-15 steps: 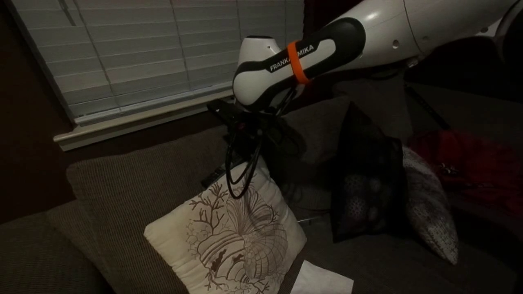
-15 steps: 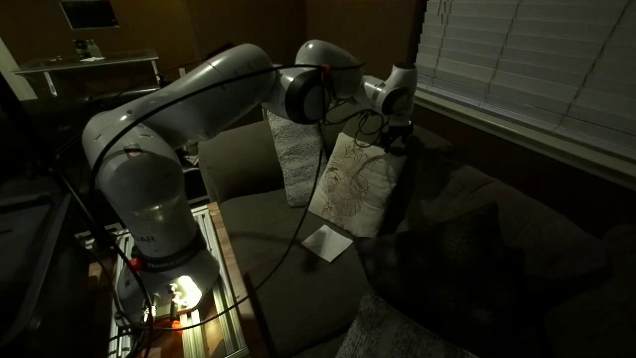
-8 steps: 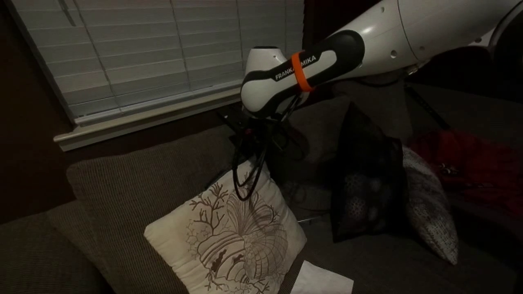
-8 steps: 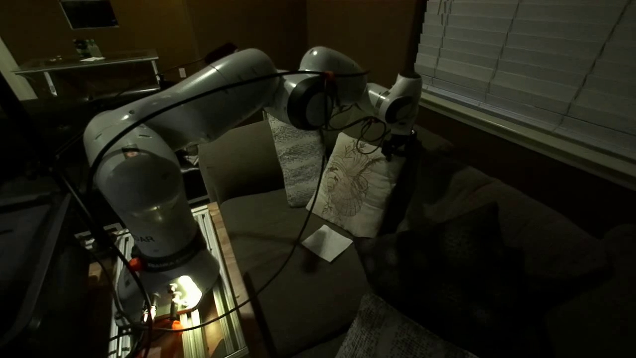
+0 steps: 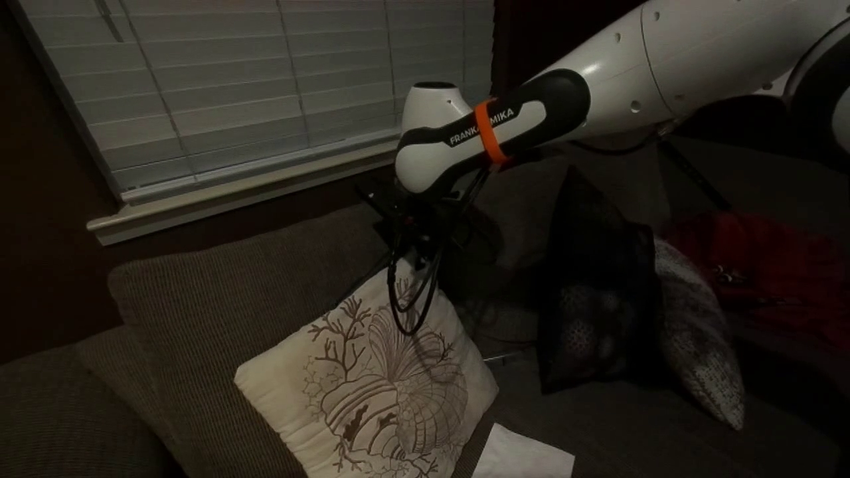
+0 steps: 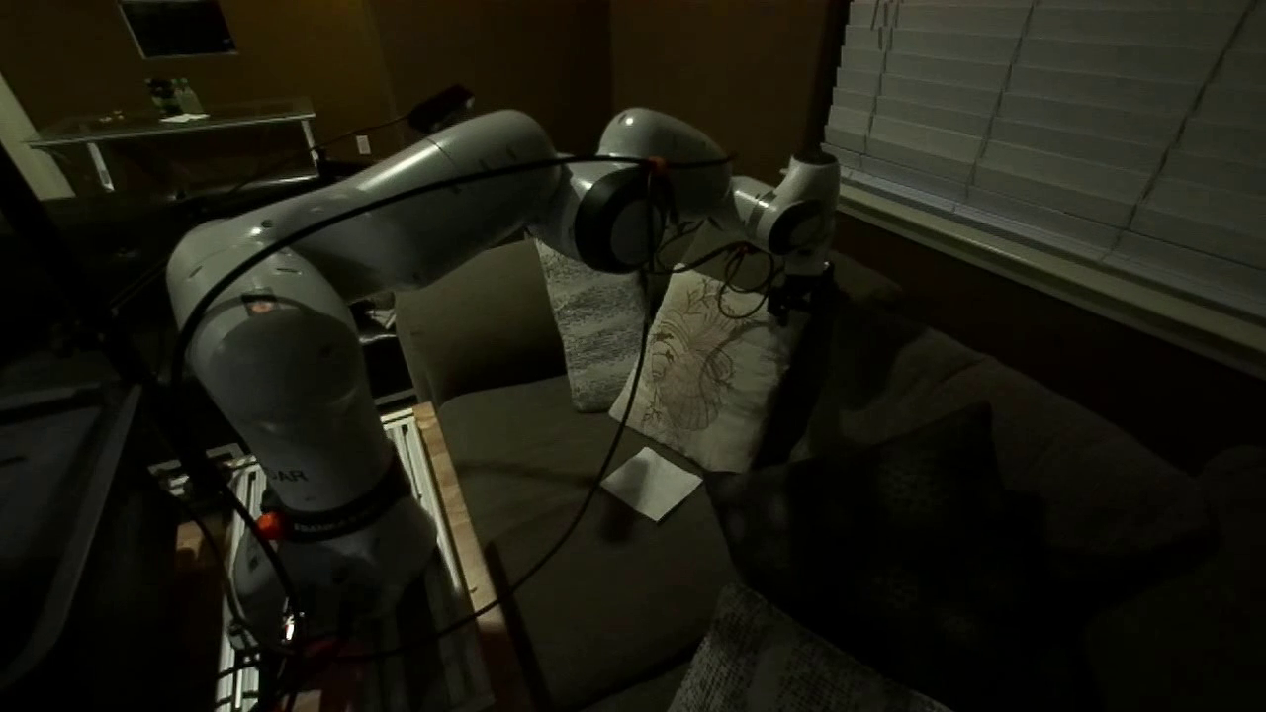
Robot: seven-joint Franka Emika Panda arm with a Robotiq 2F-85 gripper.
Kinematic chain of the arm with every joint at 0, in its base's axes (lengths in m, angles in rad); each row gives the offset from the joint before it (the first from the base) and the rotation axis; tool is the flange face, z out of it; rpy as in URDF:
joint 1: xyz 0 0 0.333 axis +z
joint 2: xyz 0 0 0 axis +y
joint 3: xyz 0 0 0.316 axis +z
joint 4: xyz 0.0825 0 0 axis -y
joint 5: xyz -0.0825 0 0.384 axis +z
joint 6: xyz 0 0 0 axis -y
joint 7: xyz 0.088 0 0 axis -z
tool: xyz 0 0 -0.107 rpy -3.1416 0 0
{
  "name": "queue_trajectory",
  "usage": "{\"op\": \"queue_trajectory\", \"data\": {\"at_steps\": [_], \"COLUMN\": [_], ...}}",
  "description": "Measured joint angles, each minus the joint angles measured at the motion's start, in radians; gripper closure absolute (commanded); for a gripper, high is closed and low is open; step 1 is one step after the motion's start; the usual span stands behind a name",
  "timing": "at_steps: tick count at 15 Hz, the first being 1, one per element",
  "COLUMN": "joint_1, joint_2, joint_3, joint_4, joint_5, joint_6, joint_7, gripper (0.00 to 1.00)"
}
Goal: Move the pillow to the right
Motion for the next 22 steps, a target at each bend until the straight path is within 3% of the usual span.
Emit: {"op": "queue_trajectory", "data": {"at_steps": [7, 8, 9, 10, 20, 22], "joint_1": [0.005, 0.007, 0.01, 0.013, 0.022, 0.021], "joint_2": [-0.002, -0.002, -0.002, -0.002, -0.002, -0.002], "joint_3": [0.001, 0.004, 0.008, 0.011, 0.02, 0.02], "joint_4": [0.042, 0.046, 0.048, 0.049, 0.05, 0.05], "joint_5": [0.0, 0.0, 0.0, 0.0, 0.0, 0.001], "joint_6": [0.036, 0.036, 0.036, 0.036, 0.036, 0.029], "joint_7": [-0.049, -0.055, -0.06, -0.066, -0.076, -0.076], "gripper": [0.02, 0.08, 0.26, 0.29, 1.0, 1.0]}}
